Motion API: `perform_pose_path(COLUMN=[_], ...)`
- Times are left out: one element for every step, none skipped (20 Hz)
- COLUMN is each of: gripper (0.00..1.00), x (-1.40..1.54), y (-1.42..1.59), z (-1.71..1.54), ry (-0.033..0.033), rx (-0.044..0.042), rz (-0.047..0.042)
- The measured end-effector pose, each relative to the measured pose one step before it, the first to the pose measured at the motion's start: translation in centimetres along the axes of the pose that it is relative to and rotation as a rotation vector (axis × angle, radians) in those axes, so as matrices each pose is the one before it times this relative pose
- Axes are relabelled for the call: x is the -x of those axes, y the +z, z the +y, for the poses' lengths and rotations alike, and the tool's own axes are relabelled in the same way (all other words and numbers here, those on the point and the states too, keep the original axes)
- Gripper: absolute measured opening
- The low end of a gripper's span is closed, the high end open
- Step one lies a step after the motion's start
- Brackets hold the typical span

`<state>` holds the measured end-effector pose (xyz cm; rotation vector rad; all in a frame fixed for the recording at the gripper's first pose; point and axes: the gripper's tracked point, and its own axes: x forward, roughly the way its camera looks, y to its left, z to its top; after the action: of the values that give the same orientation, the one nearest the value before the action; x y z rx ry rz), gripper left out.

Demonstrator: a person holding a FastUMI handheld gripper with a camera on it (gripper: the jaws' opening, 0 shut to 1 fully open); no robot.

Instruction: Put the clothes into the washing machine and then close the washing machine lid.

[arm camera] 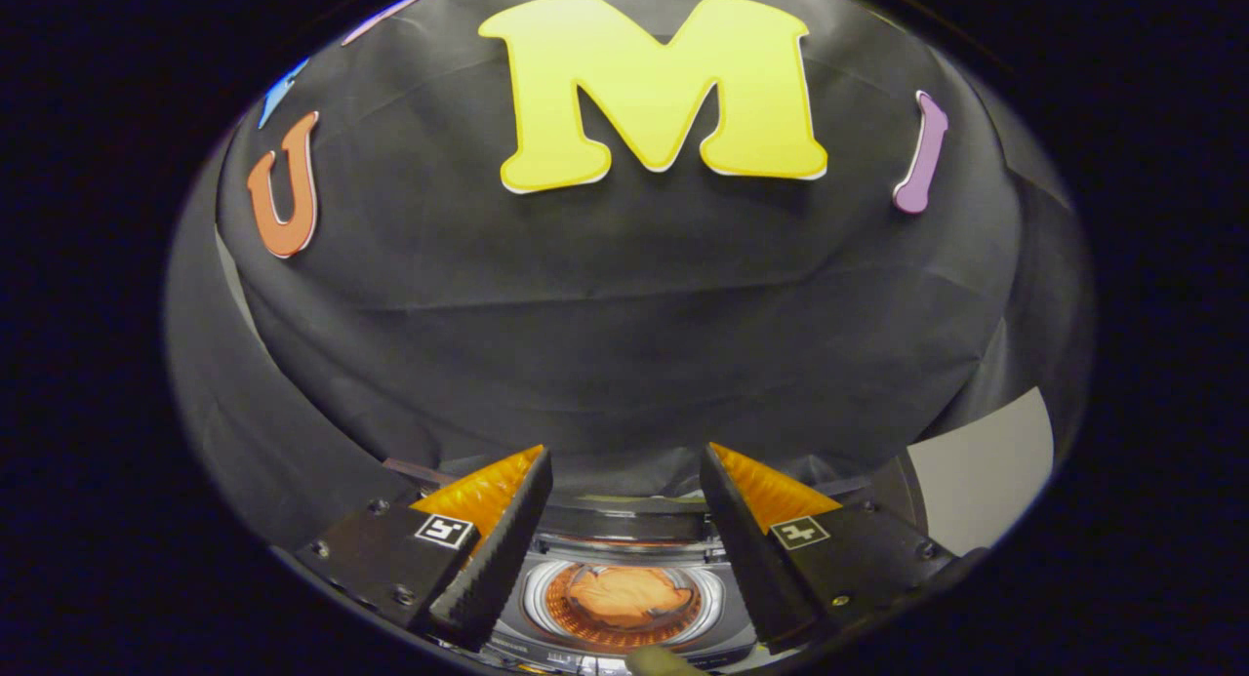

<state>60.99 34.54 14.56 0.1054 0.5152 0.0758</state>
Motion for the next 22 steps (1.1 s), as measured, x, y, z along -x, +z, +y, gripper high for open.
perform_pose_path(gripper=[0.96,0.96,0.96,0.95,0.96,0.96,0.96,0.96,0.96,0.95,0.96,0.96,0.97,0.97,0.97,0.97,0.97,0.97,0.97,0.97,0.97,0.97], x=[-0.508,-0.51,-0.529,-0.657,-0.333,-0.396,-0.466,-0.485,-0.358,-0.275,0.032,0.028,-0.075,-0.028,-0.026,0.065,-0.072,0.059,0.048,0.179,0.2,0.272], y=[0.033,0.044,-0.107,-0.093,-0.253,-0.199,-0.293,-0.173,-0.197,-0.434,0.352,-0.207,-0.053,0.024,-0.006,0.103,-0.1,-0.058,-0.085,-0.162,-0.114,-0.108], z=[0.162,0.145,0.035,-0.036,-0.079,-0.14,-0.267,-0.231,-0.098,-0.126,-0.009,-0.218,-0.019,-0.003,-0.085,-0.084,-0.003,-0.001,0.072,0.012,-0.061,-0.029], ry=[-0.00868,-0.00339,-0.00639,-0.00531,-0.00476,-0.00631,-0.01004,-0.01038,-0.0026,-0.00143,0.00147,-0.00738,-0.00491,-0.00502,-0.00531,-0.00419,-0.00225,-0.00075,-0.00013,-0.00072,-0.0007,-0.0004], rx=[0.00245,0.00185,-0.00062,-0.00801,-0.01241,-0.01073,-0.0026,0.00401,0.00113,-0.00218,-0.00575,-0.0025,-0.00303,0.00092,0.00907,0.00406,0.00181,-0.00033,0.00209,0.0017,0.00238,0.00146], rz=[0.00746,0.00486,0.00732,0.01205,0.01599,0.00828,0.00471,0.00244,0.00491,0.01512,-0.01991,0.0049,-0.01236,-0.01227,-0.01137,-0.0137,-0.00719,-0.00712,-0.00404,-0.00461,-0.00462,-0.00587])
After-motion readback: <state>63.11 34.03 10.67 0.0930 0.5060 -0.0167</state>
